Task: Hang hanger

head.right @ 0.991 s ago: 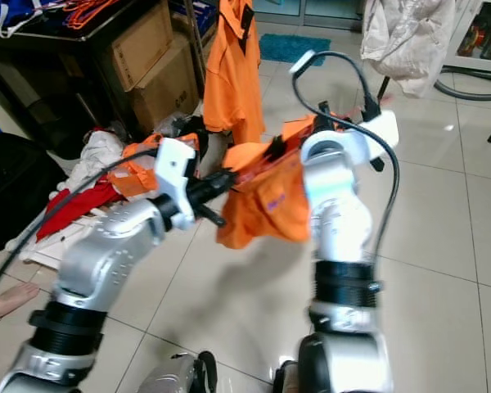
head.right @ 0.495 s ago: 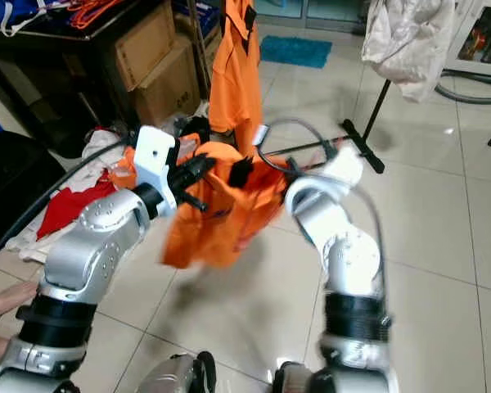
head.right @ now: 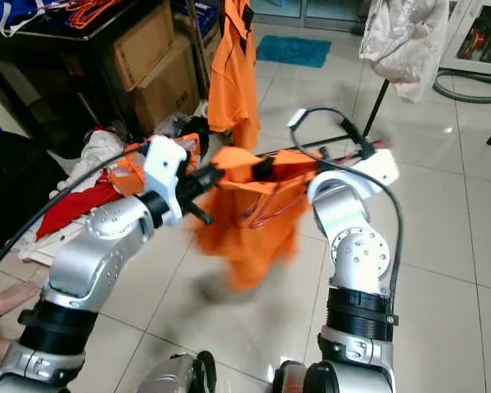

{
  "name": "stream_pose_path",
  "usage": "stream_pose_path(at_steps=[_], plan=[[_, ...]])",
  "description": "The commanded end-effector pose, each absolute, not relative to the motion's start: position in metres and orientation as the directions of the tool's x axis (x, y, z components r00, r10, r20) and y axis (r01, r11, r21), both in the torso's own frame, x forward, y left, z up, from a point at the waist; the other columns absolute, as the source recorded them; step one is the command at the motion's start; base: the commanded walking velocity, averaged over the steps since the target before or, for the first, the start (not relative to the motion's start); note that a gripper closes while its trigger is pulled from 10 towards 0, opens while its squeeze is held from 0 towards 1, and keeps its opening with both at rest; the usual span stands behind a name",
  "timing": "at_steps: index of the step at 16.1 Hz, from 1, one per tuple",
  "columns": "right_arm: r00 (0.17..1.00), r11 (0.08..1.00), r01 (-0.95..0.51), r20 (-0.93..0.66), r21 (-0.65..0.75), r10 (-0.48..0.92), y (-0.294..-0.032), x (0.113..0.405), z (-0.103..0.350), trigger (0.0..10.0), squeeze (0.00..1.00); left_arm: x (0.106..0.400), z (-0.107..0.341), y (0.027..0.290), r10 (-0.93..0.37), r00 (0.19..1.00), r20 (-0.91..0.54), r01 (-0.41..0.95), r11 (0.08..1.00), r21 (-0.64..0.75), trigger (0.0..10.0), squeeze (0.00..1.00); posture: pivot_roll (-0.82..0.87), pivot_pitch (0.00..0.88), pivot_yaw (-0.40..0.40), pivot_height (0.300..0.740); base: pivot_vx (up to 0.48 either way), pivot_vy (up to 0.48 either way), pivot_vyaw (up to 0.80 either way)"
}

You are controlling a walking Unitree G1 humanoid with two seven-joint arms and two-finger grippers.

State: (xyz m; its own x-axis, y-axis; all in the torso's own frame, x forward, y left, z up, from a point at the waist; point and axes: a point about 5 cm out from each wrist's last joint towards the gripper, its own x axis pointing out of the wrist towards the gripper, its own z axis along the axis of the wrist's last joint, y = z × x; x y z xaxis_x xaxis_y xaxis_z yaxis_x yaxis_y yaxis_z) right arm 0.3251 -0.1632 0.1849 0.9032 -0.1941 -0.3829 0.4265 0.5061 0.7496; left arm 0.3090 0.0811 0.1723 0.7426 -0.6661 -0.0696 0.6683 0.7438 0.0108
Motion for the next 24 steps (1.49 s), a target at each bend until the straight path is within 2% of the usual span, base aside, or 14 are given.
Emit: stream_pose_path(at_steps=[1, 4, 5, 6, 9, 10, 12, 16, 18, 21, 22, 24], plan=[[0.889, 0.487, 0.457, -0.368, 0.744, -0.272, -0.175, 0.319, 0.184, 10.0, 0.00, 0.303, 0.183, 0.085, -0.682, 0.732, -0.015, 0.682, 0.731, 0.034, 10.0, 0.00, -0.03, 0.108, 0.092, 0.740, 0.000, 0.000, 0.00], [0.882, 0.462, 0.468, -0.433, 0.753, -0.186, -0.164, 0.313, 0.167, 10.0, 0.00, 0.299, 0.177, 0.089, -0.675, 0.737, -0.039, 0.676, 0.734, 0.071, 10.0, 0.00, -0.03, 0.104, 0.091, 0.740, 0.000, 0.000, 0.00], [0.885, 0.435, 0.432, -0.465, 0.790, -0.035, -0.148, 0.306, 0.162, 10.0, 0.00, 0.302, 0.168, 0.093, -0.621, 0.780, -0.080, 0.624, 0.762, 0.172, 10.0, 0.00, -0.03, 0.102, 0.088, 0.740, 0.000, 0.000, 0.00], [0.877, 0.474, 0.419, -0.480, 0.774, 0.009, -0.143, 0.298, 0.159, 10.0, 0.00, 0.303, 0.162, 0.093, -0.581, 0.808, -0.095, 0.587, 0.782, 0.207, 10.0, 0.00, -0.03, 0.103, 0.087, 0.740, 0.000, 0.000, 0.00], [0.857, 0.512, 0.403, -0.509, 0.759, 0.081, -0.134, 0.283, 0.150, 10.0, 0.00, 0.302, 0.155, 0.090, -0.553, 0.827, -0.102, 0.562, 0.806, 0.186, 10.0, 0.00, -0.04, 0.106, 0.090, 0.740, 0.000, 0.000, 0.00], [0.823, 0.581, 0.363, -0.543, 0.728, 0.166, -0.124, 0.269, 0.139, 10.0, 0.00, 0.299, 0.149, 0.087, -0.546, 0.830, -0.116, 0.558, 0.807, 0.196, 10.0, 0.00, -0.05, 0.112, 0.095, 0.740, 0.000, 0.000, 0.00], [0.753, 0.621, 0.377, -0.618, 0.688, 0.228, -0.116, 0.250, 0.122, 10.0, 0.00, 0.295, 0.143, 0.084, -0.547, 0.827, -0.125, 0.561, 0.801, 0.208, 10.0, 0.00, -0.05, 0.117, 0.096, 0.740, 0.000, 0.000, 0.00], [0.685, 0.529, 0.453, -0.660, 0.717, 0.308, -0.106, 0.234, 0.112, 10.0, 0.00, 0.293, 0.144, 0.085, -0.555, 0.824, -0.112, 0.566, 0.799, 0.201, 10.0, 0.00, -0.04, 0.122, 0.097, 0.740, 0.000, 0.000, 0.00], [0.667, 0.514, 0.495, -0.685, 0.701, 0.292, -0.109, 0.232, 0.107, 10.0, 0.00, 0.293, 0.146, 0.085, -0.558, 0.823, -0.101, 0.566, 0.798, 0.205, 10.0, 0.00, -0.04, 0.123, 0.097, 0.740, 0.000, 0.000, 0.00], [0.672, 0.476, 0.488, -0.663, 0.731, 0.329, -0.107, 0.232, 0.115, 10.0, 0.00, 0.295, 0.148, 0.087, -0.563, 0.821, -0.092, 0.567, 0.788, 0.239, 10.0, 0.00, -0.04, 0.124, 0.100, 0.740, 0.000, 0.000, 0.00], [0.687, 0.493, 0.432, -0.629, 0.756, 0.363, -0.103, 0.234, 0.120, 10.0, 0.00, 0.294, 0.149, 0.086, -0.574, 0.814, -0.087, 0.574, 0.775, 0.263, 10.0, 0.00, -0.04, 0.124, 0.102, 0.740, 0.000, 0.000, 0.00], [0.696, 0.395, 0.501, -0.630, 0.770, 0.346, -0.106, 0.237, 0.119, 10.0, 0.00, 0.293, 0.151, 0.083, -0.588, 0.805, -0.074, 0.582, 0.762, 0.284, 10.0, 0.00, -0.04, 0.123, 0.103, 0.740, 0.000, 0.000, 0.00]])
